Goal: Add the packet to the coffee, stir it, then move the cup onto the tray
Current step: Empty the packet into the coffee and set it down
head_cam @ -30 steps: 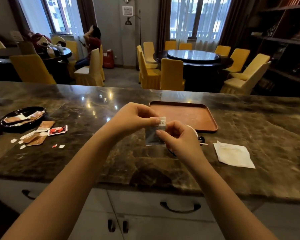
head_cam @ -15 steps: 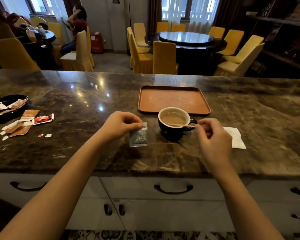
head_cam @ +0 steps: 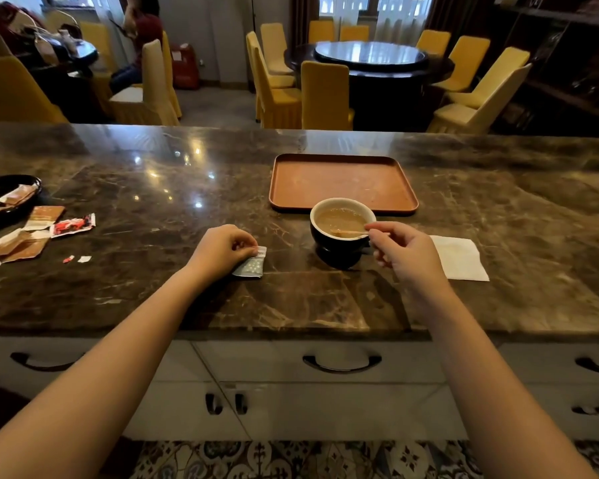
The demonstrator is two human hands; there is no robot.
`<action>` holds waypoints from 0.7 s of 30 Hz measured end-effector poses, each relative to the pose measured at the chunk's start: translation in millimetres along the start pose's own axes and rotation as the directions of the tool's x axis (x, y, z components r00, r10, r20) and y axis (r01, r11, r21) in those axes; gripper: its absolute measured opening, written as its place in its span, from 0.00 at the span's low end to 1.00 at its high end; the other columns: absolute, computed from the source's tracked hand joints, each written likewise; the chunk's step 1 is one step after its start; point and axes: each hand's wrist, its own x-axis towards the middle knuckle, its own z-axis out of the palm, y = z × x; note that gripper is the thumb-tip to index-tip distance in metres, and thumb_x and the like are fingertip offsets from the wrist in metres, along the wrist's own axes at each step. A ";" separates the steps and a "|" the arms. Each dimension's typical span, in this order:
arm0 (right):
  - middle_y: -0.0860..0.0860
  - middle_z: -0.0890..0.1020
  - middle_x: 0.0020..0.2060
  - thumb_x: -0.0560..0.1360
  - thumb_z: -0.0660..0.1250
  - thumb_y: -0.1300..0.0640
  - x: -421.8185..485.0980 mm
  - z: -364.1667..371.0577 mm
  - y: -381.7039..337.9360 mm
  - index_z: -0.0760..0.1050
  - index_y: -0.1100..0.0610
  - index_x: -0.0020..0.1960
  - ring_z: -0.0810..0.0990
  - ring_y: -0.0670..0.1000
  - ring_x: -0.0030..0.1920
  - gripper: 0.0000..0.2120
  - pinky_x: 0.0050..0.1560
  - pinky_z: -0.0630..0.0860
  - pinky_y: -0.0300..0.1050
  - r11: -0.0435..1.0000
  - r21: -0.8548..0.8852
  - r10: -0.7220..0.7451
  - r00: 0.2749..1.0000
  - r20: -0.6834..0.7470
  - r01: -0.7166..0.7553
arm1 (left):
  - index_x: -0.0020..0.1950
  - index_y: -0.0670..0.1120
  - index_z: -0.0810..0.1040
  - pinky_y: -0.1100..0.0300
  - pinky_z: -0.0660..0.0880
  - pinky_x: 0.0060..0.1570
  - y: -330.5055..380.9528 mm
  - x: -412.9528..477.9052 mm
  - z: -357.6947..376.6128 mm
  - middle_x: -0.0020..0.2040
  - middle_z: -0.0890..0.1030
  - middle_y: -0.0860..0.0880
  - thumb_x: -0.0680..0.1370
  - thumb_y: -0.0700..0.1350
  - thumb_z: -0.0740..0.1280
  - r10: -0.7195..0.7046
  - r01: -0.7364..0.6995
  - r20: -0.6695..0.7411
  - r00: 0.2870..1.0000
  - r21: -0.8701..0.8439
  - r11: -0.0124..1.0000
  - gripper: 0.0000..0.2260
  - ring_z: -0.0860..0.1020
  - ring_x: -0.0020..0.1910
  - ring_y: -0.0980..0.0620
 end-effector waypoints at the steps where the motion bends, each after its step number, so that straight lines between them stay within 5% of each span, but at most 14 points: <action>1: 0.49 0.82 0.41 0.75 0.65 0.55 1.2 1.3 -1.4 0.79 0.51 0.54 0.78 0.47 0.38 0.09 0.38 0.78 0.35 1.000 0.001 -0.005 1.000 0.009 0.005 | 0.47 0.45 0.82 0.69 0.66 0.37 -2.0 1.2 -0.4 0.41 0.78 0.50 0.71 0.43 0.70 0.016 -0.016 -0.010 1.000 0.019 1.000 0.06 0.74 0.40 0.55; 16: 0.43 0.78 0.32 0.76 0.63 0.56 21.3 -7.0 -21.1 0.80 0.57 0.46 0.77 0.42 0.32 0.08 0.31 0.71 0.26 0.784 -0.418 -0.427 0.887 0.174 0.459 | 0.51 0.48 0.80 0.58 0.72 0.42 -1.2 9.2 -11.6 0.48 0.80 0.48 0.73 0.47 0.67 -0.033 0.035 -0.009 0.999 0.206 0.978 0.08 0.76 0.44 0.52; 21: 0.52 0.80 0.32 0.77 0.62 0.58 33.9 -15.1 -21.8 0.80 0.60 0.45 0.77 0.48 0.30 0.10 0.34 0.76 0.44 0.709 -0.524 -0.503 0.859 0.094 0.472 | 0.57 0.47 0.77 0.50 0.73 0.51 48.2 6.2 13.0 0.54 0.81 0.46 0.75 0.51 0.64 0.064 -0.009 -0.159 0.985 0.325 0.946 0.14 0.76 0.52 0.47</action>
